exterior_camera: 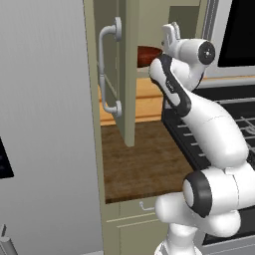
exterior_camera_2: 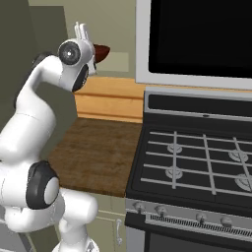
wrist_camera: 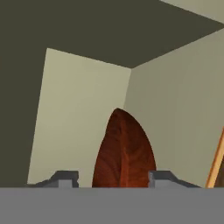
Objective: Pick up the bowls on the counter and stack them on top of one another in the open cabinet. Place the smaller bowl on top of the larger bowl.
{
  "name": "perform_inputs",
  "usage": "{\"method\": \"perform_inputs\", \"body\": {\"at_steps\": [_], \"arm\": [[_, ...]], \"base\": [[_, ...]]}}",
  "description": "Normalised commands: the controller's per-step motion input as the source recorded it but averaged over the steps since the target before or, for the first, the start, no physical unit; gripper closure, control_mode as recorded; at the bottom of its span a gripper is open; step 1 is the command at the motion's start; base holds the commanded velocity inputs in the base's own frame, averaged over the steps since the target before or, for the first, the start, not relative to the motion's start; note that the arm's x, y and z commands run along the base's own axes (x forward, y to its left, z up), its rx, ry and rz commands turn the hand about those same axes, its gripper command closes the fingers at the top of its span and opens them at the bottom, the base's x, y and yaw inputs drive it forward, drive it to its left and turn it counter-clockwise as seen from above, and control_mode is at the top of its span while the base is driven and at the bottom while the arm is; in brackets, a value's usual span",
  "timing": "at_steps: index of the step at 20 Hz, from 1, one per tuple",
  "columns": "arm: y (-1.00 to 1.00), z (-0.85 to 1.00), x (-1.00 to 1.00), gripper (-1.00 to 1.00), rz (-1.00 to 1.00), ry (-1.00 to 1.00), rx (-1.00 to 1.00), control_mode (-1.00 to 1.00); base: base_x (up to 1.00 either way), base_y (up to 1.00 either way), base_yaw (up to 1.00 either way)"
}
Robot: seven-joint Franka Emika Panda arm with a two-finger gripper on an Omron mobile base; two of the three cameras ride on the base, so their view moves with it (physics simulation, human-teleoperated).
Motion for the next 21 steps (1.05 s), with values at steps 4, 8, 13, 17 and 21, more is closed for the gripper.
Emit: {"method": "perform_inputs", "body": {"at_steps": [4, 8, 13, 17, 21], "arm": [[-0.77, 0.00, -1.00, -1.00, -0.02, -0.19, 0.09, -1.00], [-0.81, -0.64, -1.00, -1.00, -0.01, -0.14, 0.00, -1.00], [-0.87, -0.96, -1.00, -1.00, 0.00, 0.00, -0.03, -1.00], [-1.00, -0.52, -1.00, -1.00, -0.01, -0.14, 0.05, -1.00], [-0.99, 0.07, -0.94, -1.00, -0.19, -0.16, 0.17, -1.00]], "base": [[0.00, 0.00, 0.00], [0.00, 0.00, 0.00], [0.00, 0.00, 0.00], [0.00, 0.00, 0.00], [0.00, 0.00, 0.00]]}}
